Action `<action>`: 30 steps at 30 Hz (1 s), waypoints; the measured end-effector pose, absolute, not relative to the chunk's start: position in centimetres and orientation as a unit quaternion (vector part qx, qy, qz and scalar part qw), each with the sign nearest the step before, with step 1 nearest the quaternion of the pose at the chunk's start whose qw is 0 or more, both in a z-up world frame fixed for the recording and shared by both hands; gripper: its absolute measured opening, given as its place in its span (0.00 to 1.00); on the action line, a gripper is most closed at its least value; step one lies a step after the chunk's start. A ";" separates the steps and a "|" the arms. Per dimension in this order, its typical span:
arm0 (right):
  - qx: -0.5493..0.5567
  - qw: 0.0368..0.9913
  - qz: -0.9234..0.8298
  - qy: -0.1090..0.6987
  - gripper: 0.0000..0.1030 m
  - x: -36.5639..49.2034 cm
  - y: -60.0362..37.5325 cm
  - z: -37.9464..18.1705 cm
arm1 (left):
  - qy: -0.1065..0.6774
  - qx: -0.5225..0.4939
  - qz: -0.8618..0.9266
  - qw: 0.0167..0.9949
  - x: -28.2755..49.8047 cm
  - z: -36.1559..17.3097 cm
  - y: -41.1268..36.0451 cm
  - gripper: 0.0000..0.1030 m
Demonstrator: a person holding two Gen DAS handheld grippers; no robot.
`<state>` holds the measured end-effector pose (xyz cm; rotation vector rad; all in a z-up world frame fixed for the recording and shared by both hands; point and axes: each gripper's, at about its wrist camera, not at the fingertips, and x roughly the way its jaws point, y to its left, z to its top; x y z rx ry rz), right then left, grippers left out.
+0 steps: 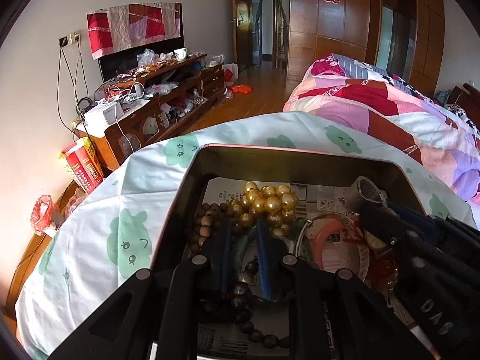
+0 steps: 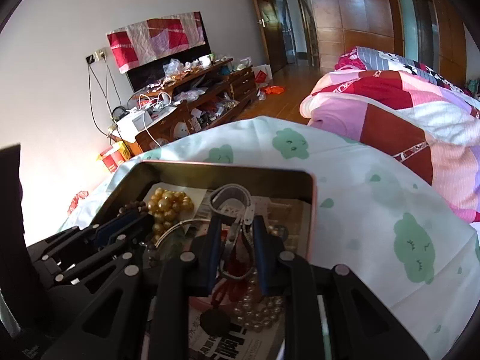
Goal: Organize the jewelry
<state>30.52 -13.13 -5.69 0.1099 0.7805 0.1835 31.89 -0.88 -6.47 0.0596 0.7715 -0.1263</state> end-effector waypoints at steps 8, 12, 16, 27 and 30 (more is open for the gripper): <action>0.029 0.926 0.077 0.368 0.23 30.4 -12.9 -5.8 | 0.378 0.034 -0.059 0.923 32.0 -6.6 -1.2 0.16; 0.039 0.927 0.084 0.364 0.24 30.3 -13.0 -5.7 | 0.379 0.034 -0.059 0.923 32.0 -6.6 -1.2 0.16; 0.064 0.939 0.079 0.330 0.48 29.4 -13.8 -4.6 | 0.378 0.034 -0.058 0.923 32.0 -6.6 -1.3 0.15; 0.117 0.953 0.032 0.278 0.68 27.9 -15.9 -3.0 | 0.376 0.043 -0.050 0.924 32.1 -6.6 -0.9 0.15; 0.108 0.957 0.024 0.267 0.74 27.5 -15.8 -2.8 | 0.366 0.049 -0.040 0.928 31.7 -6.4 -1.0 0.15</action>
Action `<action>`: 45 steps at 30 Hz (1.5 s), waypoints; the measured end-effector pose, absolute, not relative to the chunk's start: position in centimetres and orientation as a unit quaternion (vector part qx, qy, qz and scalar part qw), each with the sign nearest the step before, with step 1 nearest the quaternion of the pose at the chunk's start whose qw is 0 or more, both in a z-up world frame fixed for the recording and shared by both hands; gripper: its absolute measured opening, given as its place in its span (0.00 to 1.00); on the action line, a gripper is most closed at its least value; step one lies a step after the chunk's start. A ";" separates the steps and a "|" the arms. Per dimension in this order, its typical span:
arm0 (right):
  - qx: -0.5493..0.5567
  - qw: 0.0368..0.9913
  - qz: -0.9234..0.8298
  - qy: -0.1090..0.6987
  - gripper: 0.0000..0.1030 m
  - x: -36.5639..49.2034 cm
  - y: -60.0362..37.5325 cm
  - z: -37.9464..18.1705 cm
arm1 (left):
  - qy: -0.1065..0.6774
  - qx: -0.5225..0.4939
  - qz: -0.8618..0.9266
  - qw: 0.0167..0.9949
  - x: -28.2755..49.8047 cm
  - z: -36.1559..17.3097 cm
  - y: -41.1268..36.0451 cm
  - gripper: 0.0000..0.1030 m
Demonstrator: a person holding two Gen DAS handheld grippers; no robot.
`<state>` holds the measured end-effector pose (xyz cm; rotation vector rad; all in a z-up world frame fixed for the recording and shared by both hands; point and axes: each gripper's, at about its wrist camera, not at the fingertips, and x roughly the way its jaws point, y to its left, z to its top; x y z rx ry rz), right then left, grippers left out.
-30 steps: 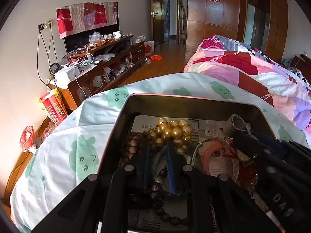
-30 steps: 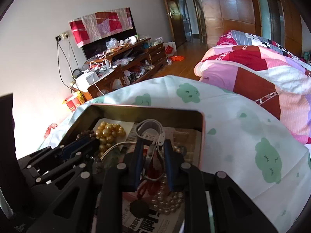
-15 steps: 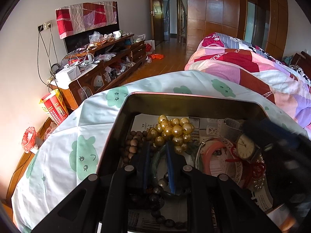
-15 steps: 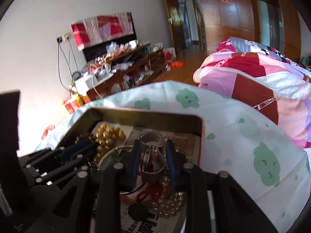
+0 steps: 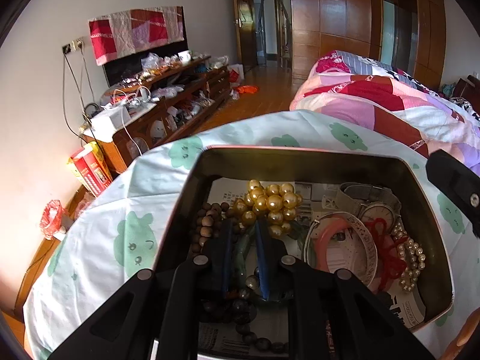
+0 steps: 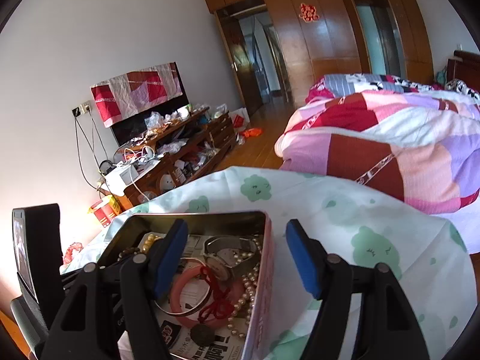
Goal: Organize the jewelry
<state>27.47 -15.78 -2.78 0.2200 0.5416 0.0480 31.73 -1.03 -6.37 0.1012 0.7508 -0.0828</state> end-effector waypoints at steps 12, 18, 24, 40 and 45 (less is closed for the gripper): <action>0.085 0.969 -0.026 0.230 0.93 24.4 -15.9 -2.2 | 0.298 0.029 -0.019 0.954 28.3 -4.5 -0.7 0.69; 0.087 0.968 -0.041 0.231 0.93 23.4 -16.2 -2.3 | 0.289 0.030 0.005 0.957 26.7 -4.6 -0.1 0.70; 0.093 0.968 -0.049 0.228 0.94 22.3 -16.4 -2.3 | 0.270 0.033 0.020 0.962 24.7 -4.5 0.3 0.70; 0.046 0.980 -0.062 0.186 0.96 18.5 -15.2 -1.9 | 0.250 0.030 0.027 0.967 20.6 -4.4 0.7 0.70; 0.054 0.979 -0.067 0.184 0.97 17.6 -15.4 -1.9 | 0.260 0.027 0.031 0.965 20.0 -4.4 0.8 0.70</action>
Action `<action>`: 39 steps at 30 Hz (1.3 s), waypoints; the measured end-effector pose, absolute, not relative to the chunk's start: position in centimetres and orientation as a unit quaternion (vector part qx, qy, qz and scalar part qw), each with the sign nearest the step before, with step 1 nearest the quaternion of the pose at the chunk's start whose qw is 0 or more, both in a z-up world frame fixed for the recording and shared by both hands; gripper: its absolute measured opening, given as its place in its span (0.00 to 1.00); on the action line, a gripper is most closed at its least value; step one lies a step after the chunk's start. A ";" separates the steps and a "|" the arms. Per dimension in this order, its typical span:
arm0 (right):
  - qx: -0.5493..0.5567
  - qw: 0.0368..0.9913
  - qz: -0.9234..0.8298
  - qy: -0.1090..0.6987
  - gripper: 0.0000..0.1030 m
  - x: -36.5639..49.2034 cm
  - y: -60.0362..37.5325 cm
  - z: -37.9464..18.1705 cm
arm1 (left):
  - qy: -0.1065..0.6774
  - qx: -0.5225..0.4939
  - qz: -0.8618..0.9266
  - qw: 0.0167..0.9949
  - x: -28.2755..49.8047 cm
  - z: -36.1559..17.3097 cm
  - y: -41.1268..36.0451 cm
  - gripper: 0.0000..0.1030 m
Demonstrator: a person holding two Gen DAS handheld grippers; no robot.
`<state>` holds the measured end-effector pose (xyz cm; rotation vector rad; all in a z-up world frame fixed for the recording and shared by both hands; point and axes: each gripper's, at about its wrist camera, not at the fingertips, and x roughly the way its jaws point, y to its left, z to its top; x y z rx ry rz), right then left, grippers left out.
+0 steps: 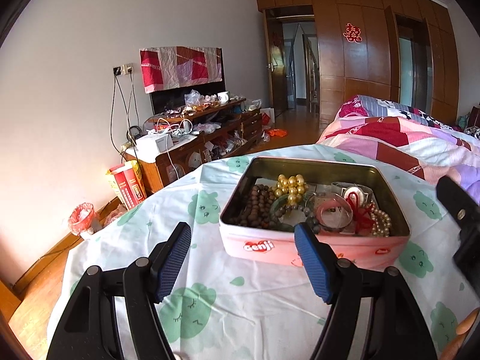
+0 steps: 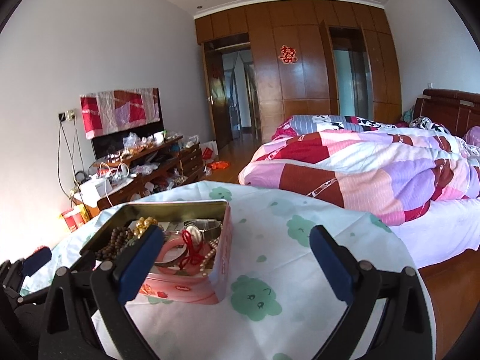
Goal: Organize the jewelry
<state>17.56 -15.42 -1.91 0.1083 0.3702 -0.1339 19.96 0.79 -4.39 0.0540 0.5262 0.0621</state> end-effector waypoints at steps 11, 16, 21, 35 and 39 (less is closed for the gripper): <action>0.108 0.978 -0.088 0.157 1.00 16.4 -17.3 -1.5 | 0.273 0.024 0.013 0.962 18.3 -4.0 0.8 0.70; 0.114 0.972 -0.054 0.197 1.00 16.3 -17.3 -1.6 | 0.307 -0.014 -0.053 0.950 16.8 -4.1 3.4 0.70; 0.104 0.970 -0.015 0.219 1.00 14.9 -16.2 -1.8 | 0.340 -0.047 -0.111 0.933 15.3 -4.9 7.4 0.70; 0.029 0.952 0.075 0.295 0.80 13.9 -12.5 -3.1 | 0.368 -0.023 -0.157 0.916 13.4 -6.4 10.2 0.63; 0.003 0.949 0.097 0.300 0.70 13.5 -11.2 -3.2 | 0.391 -0.001 -0.145 0.909 14.2 -7.3 9.5 0.48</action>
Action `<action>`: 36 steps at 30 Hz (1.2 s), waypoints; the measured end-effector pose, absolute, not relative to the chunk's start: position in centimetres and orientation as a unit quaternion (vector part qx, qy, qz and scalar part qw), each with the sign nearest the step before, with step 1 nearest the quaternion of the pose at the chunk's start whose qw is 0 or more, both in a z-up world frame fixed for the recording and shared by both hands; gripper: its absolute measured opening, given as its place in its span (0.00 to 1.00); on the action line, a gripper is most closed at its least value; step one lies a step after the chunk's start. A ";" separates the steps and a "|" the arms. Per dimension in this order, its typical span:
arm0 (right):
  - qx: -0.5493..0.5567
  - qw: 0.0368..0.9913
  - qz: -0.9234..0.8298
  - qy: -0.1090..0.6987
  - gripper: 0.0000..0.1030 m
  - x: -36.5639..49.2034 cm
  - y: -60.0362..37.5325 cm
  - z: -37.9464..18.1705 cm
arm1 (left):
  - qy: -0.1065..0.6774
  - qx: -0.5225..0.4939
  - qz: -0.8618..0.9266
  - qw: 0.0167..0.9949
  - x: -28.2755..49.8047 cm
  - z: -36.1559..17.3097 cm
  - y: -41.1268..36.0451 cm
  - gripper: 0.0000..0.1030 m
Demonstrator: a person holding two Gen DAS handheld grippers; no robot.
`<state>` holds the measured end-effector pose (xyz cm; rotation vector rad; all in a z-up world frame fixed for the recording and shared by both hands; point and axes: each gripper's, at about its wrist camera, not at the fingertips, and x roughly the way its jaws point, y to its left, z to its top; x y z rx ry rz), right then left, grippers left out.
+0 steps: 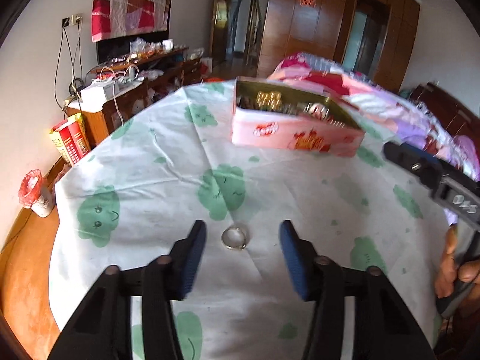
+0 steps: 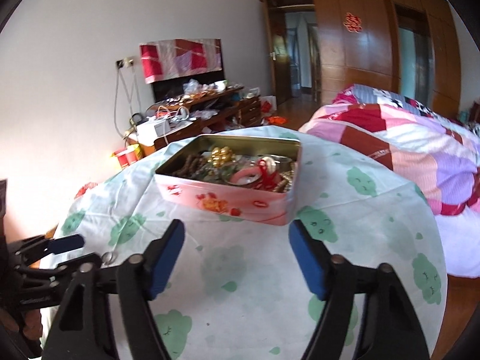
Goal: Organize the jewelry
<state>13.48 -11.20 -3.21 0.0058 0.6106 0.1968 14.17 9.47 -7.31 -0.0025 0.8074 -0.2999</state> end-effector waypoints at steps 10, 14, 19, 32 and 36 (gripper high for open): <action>0.020 0.944 0.098 0.315 0.69 13.9 -11.7 -3.5 | 0.409 0.039 -0.110 0.905 14.9 -8.4 8.7 0.25; 0.024 0.942 0.093 0.322 0.69 13.7 -11.9 -3.5 | 0.407 0.038 -0.112 0.906 14.9 -8.3 8.9 0.19; 0.025 0.942 0.091 0.322 0.69 13.4 -11.9 -3.5 | 0.403 0.048 -0.115 0.907 14.7 -8.3 8.4 0.18; 0.053 0.942 0.072 0.324 0.69 13.4 -13.8 -3.5 | 0.322 0.012 -0.169 0.931 14.5 -4.0 7.1 0.18; 0.055 0.943 0.065 0.321 0.69 13.5 -14.2 -3.3 | 0.294 0.010 -0.183 0.938 15.6 -2.4 6.1 0.18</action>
